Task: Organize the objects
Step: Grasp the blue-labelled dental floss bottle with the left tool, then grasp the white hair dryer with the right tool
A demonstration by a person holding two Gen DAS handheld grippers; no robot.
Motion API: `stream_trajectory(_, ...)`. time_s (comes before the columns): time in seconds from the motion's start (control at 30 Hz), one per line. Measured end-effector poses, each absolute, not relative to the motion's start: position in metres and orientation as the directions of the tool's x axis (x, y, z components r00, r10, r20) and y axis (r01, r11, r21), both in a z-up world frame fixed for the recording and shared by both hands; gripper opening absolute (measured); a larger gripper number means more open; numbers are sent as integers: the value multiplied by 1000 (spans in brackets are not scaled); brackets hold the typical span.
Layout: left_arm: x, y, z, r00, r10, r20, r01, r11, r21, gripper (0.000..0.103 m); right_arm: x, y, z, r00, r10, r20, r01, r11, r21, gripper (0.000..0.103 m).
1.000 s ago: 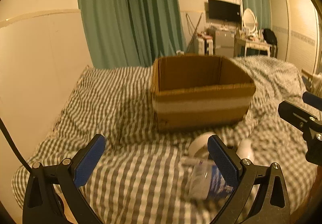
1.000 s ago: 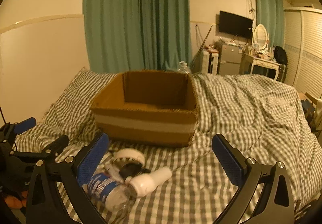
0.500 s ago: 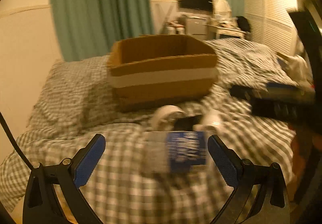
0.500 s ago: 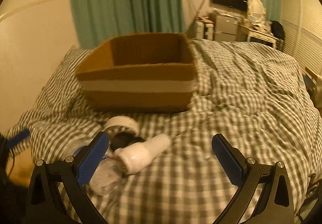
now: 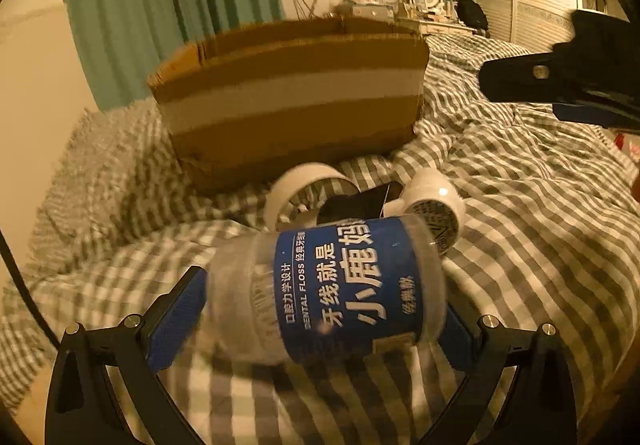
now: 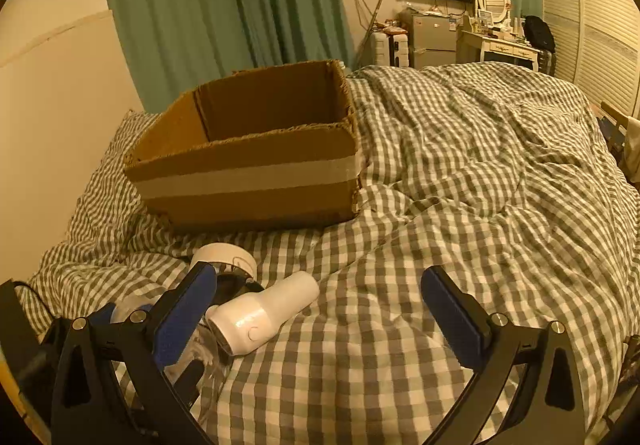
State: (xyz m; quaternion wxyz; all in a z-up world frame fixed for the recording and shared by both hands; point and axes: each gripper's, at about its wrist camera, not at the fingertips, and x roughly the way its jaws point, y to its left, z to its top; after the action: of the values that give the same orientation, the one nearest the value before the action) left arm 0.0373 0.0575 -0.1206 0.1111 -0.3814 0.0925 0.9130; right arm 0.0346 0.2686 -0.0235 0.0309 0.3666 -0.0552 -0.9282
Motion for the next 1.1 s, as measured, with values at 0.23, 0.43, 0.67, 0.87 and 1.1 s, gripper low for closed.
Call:
stream_trajectory(0.23,22,47,-131,-625,246,-741,-305,-950,-57,90,30,263,-35,-710,-93,-698,21,-994,111,102)
stream_trajectory(0.43,29,37,-106,-647,207,-734,-263,-964,-39,90,27,254,-41,-696,-92,-712,30,-995,99,102)
stream_trajectory(0.67,27,5,-70,-751,46,-659,-125,-990,73,90,20,242,-47,-681,-113,-724,44,-993,114,97)
stream_trajectory(0.87,20,-21,-67,-767,-57,-639,-16,-994,108,90,1,214,-77,-608,-130,-783,65,-991,113,90)
stream_trajectory(1.1,16,-23,-76,-757,-55,-651,-25,-993,114,90,-6,206,-101,-562,-123,-818,68,-992,102,61)
